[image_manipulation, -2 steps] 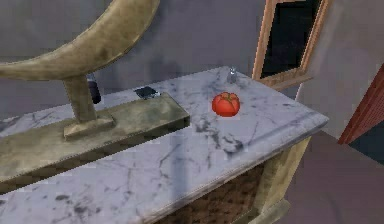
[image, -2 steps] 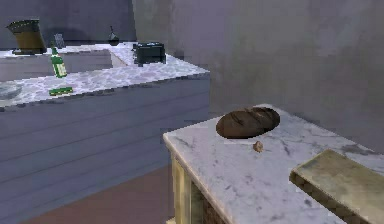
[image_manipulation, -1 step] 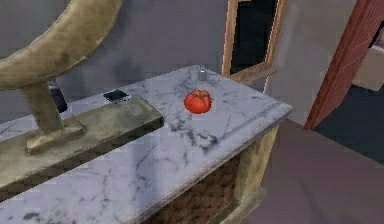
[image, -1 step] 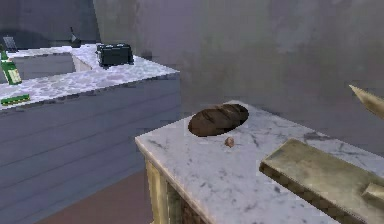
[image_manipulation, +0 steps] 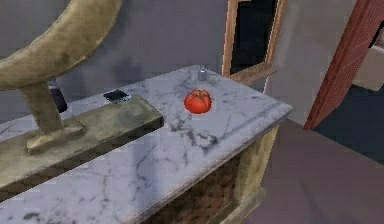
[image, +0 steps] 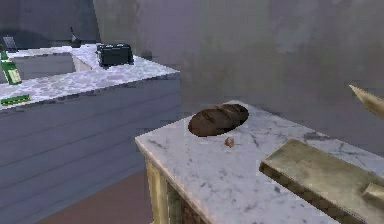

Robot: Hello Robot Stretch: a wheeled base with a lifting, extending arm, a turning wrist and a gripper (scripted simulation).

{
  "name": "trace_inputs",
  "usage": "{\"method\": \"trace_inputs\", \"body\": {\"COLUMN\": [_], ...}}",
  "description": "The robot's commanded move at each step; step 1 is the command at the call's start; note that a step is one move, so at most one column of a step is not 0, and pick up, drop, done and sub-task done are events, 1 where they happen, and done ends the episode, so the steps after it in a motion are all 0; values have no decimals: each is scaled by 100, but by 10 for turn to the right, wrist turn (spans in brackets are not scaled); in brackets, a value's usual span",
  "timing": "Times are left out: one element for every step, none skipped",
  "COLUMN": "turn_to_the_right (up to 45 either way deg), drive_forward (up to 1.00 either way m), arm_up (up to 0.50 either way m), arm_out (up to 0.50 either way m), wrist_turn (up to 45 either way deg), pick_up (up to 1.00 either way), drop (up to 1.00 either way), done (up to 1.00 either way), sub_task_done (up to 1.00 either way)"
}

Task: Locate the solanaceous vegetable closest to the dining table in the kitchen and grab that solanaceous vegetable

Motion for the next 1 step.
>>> {"method": "trace_inputs", "body": {"turn_to_the_right": [0], "drive_forward": [0], "arm_up": [38], "arm_out": [0], "wrist_turn": [0], "pick_up": [0], "drop": [0], "done": [0], "sub_task_done": [0]}}
